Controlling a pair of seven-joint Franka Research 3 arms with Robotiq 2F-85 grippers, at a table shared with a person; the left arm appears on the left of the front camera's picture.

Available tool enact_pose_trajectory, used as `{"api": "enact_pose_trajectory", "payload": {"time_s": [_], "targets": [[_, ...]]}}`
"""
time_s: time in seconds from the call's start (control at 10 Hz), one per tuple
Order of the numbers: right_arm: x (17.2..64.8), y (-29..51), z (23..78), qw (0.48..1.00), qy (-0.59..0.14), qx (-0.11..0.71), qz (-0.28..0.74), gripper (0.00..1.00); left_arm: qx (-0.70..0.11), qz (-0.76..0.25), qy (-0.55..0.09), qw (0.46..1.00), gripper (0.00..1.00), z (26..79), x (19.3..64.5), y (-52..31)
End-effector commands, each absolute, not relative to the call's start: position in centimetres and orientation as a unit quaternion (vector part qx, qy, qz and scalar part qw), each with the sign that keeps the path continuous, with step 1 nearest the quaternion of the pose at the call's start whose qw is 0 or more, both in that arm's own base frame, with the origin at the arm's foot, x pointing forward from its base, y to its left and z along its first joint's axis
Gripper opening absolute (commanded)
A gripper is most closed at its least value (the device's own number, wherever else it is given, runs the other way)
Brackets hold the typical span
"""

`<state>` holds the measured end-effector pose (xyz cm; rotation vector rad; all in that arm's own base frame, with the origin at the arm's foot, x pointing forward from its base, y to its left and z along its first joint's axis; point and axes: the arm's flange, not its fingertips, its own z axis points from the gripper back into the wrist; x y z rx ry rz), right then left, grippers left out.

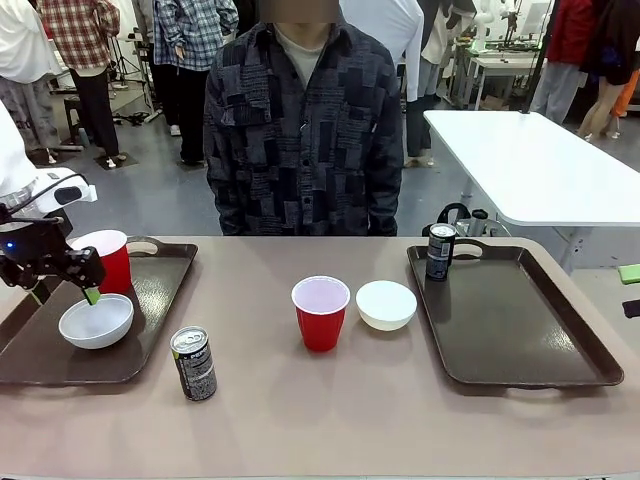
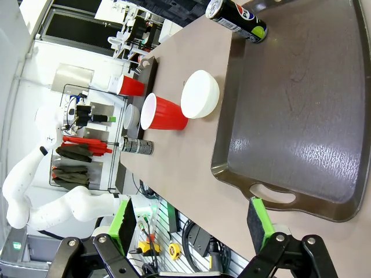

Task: Prepare tableware on both trays.
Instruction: Pick up a Picnic Bowl from the table and place it on a Handle tray.

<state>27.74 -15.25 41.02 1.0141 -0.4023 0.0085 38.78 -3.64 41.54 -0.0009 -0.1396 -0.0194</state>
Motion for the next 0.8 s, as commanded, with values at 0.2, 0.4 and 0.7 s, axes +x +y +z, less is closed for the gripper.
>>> {"api": "enact_pose_trajectory", "payload": {"time_s": [0.2, 0.4, 0.7], "targets": [[27.9, -15.3, 40.9, 0.85, -0.196, 0.489, 0.007, 1.0, -0.001, -0.012, -0.07, 0.997, 0.82, 41.5, 38.8, -3.6], [27.9, -15.3, 40.9, 0.85, -0.196, 0.489, 0.007, 1.0, -0.03, -0.028, -0.045, 0.998, 0.82, 42.6, 38.7, -3.6], [25.3, -14.8, 42.3, 0.876, -0.188, 0.444, 0.021, 1.0, -0.159, -0.019, 0.025, 0.987, 0.82, 47.2, 39.9, -0.4]]}}
